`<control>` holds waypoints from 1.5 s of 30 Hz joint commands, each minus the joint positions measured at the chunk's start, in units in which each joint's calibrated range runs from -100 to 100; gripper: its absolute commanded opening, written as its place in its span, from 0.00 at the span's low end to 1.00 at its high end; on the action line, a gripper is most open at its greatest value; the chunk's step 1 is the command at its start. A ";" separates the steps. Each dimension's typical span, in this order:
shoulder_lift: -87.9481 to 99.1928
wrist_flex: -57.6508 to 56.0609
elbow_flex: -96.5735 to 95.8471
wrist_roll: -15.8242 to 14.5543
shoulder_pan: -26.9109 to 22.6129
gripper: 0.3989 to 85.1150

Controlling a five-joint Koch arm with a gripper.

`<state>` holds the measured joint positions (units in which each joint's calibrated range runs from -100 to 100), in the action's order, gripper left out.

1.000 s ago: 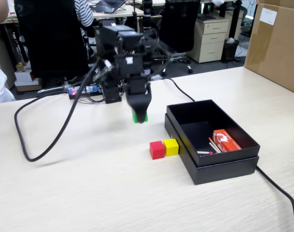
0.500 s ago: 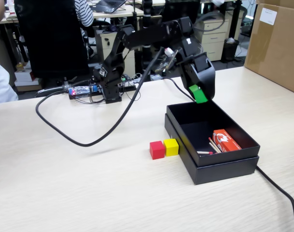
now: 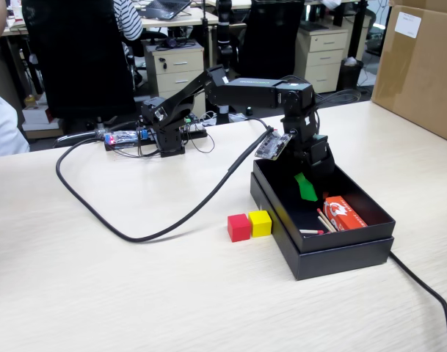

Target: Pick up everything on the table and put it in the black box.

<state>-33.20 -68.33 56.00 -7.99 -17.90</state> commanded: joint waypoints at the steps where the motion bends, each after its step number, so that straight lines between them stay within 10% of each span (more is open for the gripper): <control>1: 1.82 -0.65 -0.24 0.49 -0.15 0.22; 9: 14.90 -0.91 -4.14 0.20 -0.15 0.52; 19: 51.51 -0.83 -21.37 0.00 8.89 0.55; 45: 19.15 -0.22 -20.83 0.10 13.48 0.57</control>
<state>-13.66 -68.95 29.44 -8.08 -5.05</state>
